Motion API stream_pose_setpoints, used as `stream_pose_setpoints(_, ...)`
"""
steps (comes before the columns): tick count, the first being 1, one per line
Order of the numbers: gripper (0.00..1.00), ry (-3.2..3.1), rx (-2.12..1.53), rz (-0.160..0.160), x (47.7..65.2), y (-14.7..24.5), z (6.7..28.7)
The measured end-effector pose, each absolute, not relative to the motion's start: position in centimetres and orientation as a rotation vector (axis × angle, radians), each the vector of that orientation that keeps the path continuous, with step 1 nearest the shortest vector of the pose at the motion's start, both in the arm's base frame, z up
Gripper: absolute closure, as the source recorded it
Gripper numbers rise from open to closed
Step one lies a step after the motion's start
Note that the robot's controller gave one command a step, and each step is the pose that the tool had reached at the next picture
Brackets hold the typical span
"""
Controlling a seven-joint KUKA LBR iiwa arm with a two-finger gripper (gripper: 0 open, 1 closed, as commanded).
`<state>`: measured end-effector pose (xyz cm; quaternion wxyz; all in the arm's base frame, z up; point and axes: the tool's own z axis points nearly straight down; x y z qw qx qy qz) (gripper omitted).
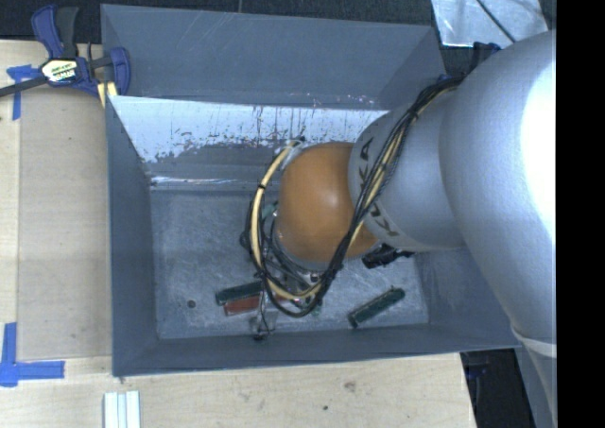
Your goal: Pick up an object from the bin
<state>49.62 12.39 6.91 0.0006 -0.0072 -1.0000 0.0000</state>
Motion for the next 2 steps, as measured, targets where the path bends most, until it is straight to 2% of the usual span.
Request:
stream_pose_setpoints(1,1.00,-3.143,-0.026,-0.002,49.7,12.4,7.0)
stream_pose_setpoints(2,1.00,-3.148,-0.064,-0.002,48.4,10.9,20.3)
